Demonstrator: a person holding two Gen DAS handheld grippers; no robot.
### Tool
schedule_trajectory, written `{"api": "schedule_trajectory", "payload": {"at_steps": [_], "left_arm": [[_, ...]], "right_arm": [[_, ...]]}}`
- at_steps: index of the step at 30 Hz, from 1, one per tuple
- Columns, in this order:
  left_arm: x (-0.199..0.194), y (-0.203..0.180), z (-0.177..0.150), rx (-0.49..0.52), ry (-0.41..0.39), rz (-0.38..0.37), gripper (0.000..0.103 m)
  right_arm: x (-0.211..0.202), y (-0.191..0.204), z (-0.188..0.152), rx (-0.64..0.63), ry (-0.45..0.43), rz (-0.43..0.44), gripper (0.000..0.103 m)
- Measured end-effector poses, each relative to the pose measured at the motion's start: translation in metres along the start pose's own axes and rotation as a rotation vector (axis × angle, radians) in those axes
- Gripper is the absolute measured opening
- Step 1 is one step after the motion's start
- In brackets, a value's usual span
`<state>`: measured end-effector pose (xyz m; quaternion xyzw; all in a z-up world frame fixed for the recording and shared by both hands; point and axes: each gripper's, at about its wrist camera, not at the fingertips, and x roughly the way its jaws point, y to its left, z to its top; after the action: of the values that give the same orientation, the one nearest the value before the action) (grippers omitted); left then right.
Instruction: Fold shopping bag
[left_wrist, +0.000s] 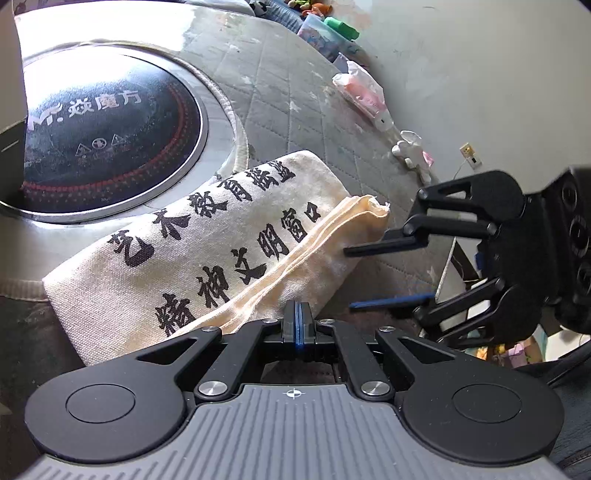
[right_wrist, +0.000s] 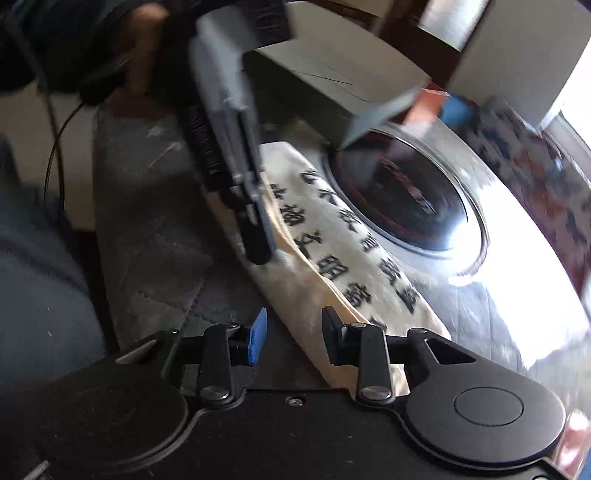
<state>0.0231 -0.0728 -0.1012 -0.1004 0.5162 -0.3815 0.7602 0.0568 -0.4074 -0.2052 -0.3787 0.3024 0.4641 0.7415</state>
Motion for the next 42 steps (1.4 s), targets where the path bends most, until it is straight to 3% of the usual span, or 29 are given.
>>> {"api": "schedule_trajectory", "payload": {"at_steps": [8,14,15,17,19,28,33,35,37,42], "left_arm": [[0.001,0.005,0.006,-0.022,0.032,-0.023,0.003],[-0.003,-0.007,0.005,0.059,0.033,0.018,0.003],[-0.004,-0.012,0.004,0.086,0.032,0.03,0.005],[-0.008,-0.034,-0.001,0.234,0.033,0.084,0.013],[-0.008,-0.05,-0.007,0.355,0.033,0.124,0.027],[0.006,-0.078,-0.024,0.662,0.025,0.262,0.035],[0.017,-0.092,-0.035,0.833,0.062,0.325,0.042],[0.021,-0.093,-0.035,0.853,0.071,0.346,0.042],[0.022,-0.089,-0.03,0.83,0.072,0.345,0.031],[0.022,-0.079,-0.015,0.75,0.102,0.3,0.029]], "right_arm": [[0.012,0.014,0.003,-0.201,-0.016,-0.024,0.034],[0.016,-0.002,0.008,-0.146,-0.028,0.053,0.034],[0.016,-0.008,0.01,-0.109,-0.021,0.077,0.034],[0.017,-0.018,0.011,-0.054,-0.011,0.115,0.034],[0.018,-0.029,0.013,0.011,-0.002,0.163,0.034],[0.021,-0.048,0.014,0.122,0.022,0.25,0.033],[0.024,-0.058,0.017,0.165,0.045,0.29,0.033],[0.025,-0.061,0.019,0.173,0.054,0.305,0.033],[0.027,-0.065,0.019,0.195,0.062,0.326,0.033],[0.024,-0.059,0.02,0.161,0.062,0.314,0.033]]}}
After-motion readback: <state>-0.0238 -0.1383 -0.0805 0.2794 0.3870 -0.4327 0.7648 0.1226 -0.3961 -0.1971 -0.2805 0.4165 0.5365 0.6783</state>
